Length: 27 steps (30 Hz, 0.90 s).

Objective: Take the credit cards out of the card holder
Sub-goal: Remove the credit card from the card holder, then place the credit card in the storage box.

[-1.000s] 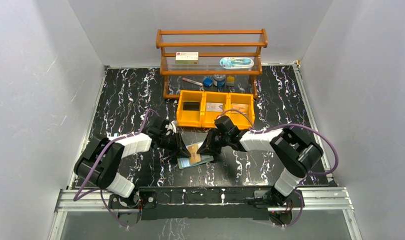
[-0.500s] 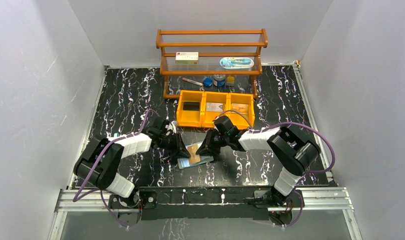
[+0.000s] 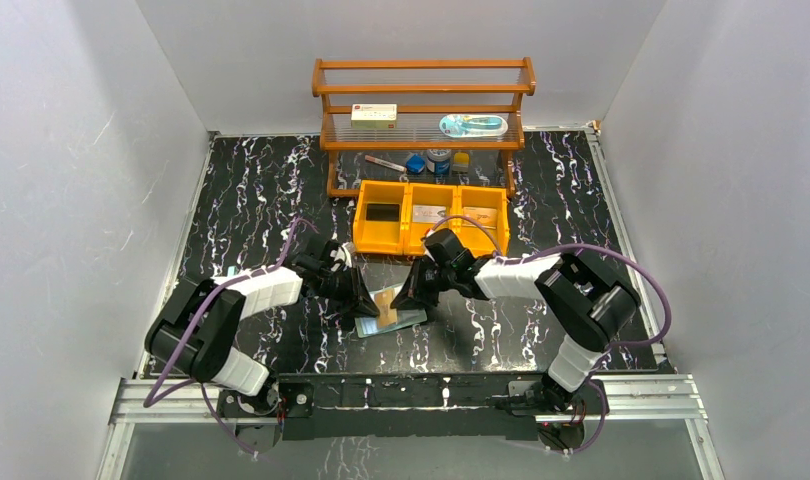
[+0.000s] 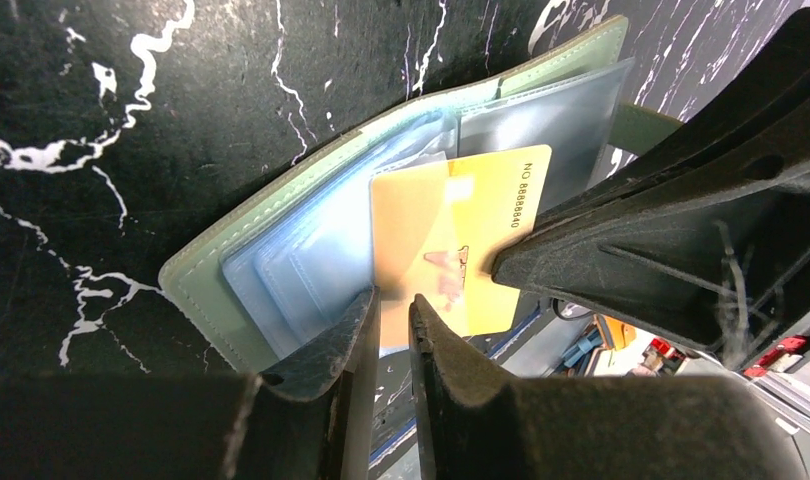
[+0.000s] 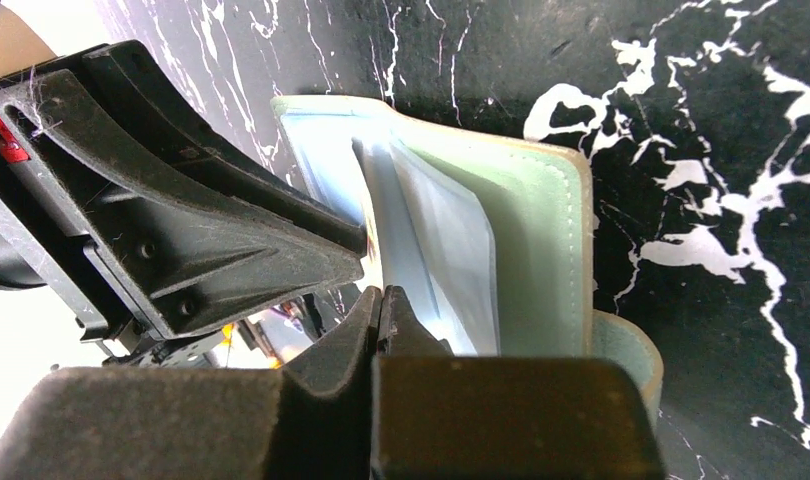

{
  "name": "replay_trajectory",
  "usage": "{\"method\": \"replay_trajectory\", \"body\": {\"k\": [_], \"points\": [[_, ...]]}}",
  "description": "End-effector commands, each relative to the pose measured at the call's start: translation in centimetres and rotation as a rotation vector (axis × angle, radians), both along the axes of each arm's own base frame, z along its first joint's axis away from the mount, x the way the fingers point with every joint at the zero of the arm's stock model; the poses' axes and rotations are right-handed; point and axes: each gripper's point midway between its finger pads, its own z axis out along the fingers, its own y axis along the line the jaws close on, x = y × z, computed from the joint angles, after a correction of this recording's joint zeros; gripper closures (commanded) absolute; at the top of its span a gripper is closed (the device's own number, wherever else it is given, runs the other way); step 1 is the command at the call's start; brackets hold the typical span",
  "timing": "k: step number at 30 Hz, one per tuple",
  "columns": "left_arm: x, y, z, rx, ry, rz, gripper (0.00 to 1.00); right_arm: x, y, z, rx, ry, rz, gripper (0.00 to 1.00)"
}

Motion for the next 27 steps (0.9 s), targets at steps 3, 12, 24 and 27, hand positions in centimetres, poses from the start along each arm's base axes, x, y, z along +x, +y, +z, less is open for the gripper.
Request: {"method": "replay_trajectory", "body": {"k": [3, 12, 24, 27], "points": [[-1.4, 2.2, -1.3, 0.123, 0.023, 0.01, 0.83, 2.0, -1.8, 1.9, -0.063, -0.106, -0.032, 1.0], [-0.8, 1.9, -0.3, 0.108, -0.003, 0.014, 0.8, 3.0, -4.3, 6.8, -0.032, -0.252, -0.029, 1.0], [1.8, 1.7, 5.5, 0.083, -0.177, 0.053, 0.49, 14.2, -18.0, 15.7, -0.564, -0.769, -0.453, 1.0], [1.8, 1.9, 6.0, 0.085, -0.194, 0.058, 0.46, 16.8, -20.8, 17.2, -0.648, -0.848, -0.468, 1.0]]}}
